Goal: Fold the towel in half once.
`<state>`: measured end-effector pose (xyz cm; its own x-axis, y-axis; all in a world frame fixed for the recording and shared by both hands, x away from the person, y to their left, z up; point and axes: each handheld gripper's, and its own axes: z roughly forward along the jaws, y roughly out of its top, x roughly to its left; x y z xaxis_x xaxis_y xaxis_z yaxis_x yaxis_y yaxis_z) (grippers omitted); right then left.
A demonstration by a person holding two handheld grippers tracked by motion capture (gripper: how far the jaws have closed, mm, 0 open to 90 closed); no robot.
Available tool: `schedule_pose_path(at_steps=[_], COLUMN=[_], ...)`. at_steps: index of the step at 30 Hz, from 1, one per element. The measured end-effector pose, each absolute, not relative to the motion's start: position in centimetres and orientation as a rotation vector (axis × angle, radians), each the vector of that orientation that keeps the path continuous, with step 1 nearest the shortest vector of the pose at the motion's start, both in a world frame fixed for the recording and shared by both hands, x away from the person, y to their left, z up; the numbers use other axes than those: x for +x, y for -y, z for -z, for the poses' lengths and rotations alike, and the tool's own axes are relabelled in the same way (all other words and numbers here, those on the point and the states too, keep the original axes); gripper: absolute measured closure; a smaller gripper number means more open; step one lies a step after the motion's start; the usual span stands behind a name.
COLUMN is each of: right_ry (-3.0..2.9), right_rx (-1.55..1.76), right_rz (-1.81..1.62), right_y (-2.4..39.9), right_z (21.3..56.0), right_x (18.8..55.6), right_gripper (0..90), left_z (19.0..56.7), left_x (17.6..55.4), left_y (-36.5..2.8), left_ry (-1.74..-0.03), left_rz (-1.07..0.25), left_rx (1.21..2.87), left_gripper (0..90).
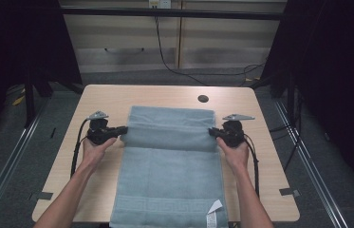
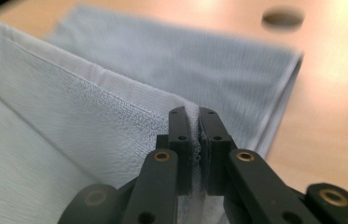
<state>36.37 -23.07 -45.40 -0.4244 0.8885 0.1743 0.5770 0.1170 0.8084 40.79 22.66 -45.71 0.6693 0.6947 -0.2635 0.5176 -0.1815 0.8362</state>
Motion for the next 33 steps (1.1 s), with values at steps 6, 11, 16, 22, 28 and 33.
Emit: schedule_pose_path(at_steps=[6, 11, 16, 22, 28, 33], right_ry=[-1.951, -1.903, -1.839, -1.986, -2.032, -2.095], right_rx=[1.281, 1.204, 1.12, 1.099, 1.12, 1.144], right_rz=[-1.343, -1.417, -1.504, -1.451, -1.462, -1.447], right_y=[23.7, 24.2, 24.6, 24.7, 25.3, 25.0], right_z=[39.5, 36.7, 34.5, 37.4, 40.3, 42.6], right_x=[34.5, 32.6, 29.7, 25.4, 20.3, 16.5], right_gripper=[84.6, 84.6, 84.6, 84.5, 84.1, 81.3], left_z=[40.4, 37.4, 35.4, 38.4, 40.7, 43.1], left_x=[38.4, 37.1, 34.5, 30.5, 25.8, 23.0], left_y=[-23.5, -23.8, -24.3, -24.7, -25.6, -26.9], left_ry=[-0.836, -0.764, -0.683, -0.66, -0.626, -0.629], left_rz=[-0.247, -0.263, -0.283, -0.234, -0.18, -0.129], left_rx=[1.77, 1.738, 1.72, 1.784, 1.806, 1.845], left_gripper=[86.3, 86.2, 86.0, 85.4, 84.9, 85.6])
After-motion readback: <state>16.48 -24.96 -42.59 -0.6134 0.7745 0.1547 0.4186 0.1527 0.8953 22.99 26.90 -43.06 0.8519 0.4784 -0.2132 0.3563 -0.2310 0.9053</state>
